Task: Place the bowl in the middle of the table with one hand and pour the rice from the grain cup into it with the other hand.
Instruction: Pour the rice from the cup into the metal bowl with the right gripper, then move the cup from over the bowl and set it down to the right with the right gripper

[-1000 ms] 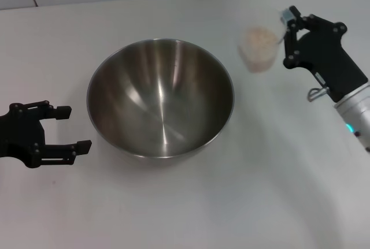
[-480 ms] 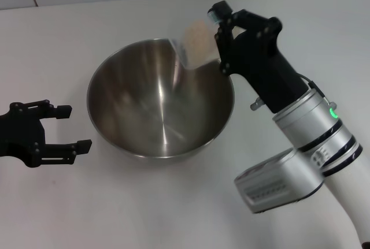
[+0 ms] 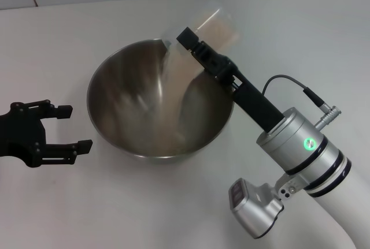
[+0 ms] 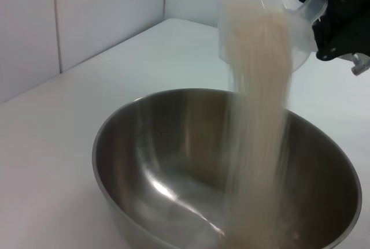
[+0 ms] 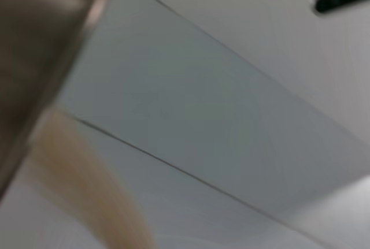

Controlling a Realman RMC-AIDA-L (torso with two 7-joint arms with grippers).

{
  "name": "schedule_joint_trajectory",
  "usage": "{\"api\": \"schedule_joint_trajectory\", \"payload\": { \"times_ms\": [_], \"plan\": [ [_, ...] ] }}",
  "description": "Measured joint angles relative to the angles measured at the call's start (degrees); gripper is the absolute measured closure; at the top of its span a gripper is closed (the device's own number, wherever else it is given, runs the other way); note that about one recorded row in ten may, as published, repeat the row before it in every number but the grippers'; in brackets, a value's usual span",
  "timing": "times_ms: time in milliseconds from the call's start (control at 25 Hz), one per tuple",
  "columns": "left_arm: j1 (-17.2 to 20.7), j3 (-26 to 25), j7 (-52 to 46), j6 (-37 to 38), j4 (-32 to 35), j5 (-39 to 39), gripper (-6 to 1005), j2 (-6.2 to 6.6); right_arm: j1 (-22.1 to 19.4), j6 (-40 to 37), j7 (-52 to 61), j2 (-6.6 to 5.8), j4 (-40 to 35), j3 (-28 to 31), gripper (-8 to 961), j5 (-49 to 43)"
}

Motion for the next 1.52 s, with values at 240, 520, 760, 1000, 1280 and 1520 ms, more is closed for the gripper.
{"api": "schedule_joint_trajectory", "payload": {
  "times_ms": [240,520,760,1000,1280,1520],
  "plan": [
    [-0.28,0.05,0.00,0.07,-0.41,0.00,132,0.00,0.42,2.80,-16.40,-0.03,0.30,-0.07,935,-1.36],
    [-0.71,0.05,0.00,0.64,-0.45,0.00,132,0.08,1.12,5.00,-26.22,-0.07,0.61,0.19,934,-5.74],
    [-1.06,0.05,0.00,1.02,-0.43,0.00,132,0.09,1.88,6.81,-29.43,-0.29,-0.06,1.09,924,-7.32],
    [-1.05,0.05,0.00,1.18,-0.42,0.01,132,0.09,-3.00,6.51,-9.72,-0.17,10.68,5.21,914,-2.67],
    [-1.20,0.04,0.00,1.18,-0.44,0.01,132,0.02,-6.94,6.21,19.28,-0.30,17.35,4.78,902,6.68],
    [-1.26,0.04,0.00,1.27,-0.42,0.01,132,-0.01,-10.21,6.15,53.53,-0.77,20.16,7.42,892,11.54]
  ]
}}
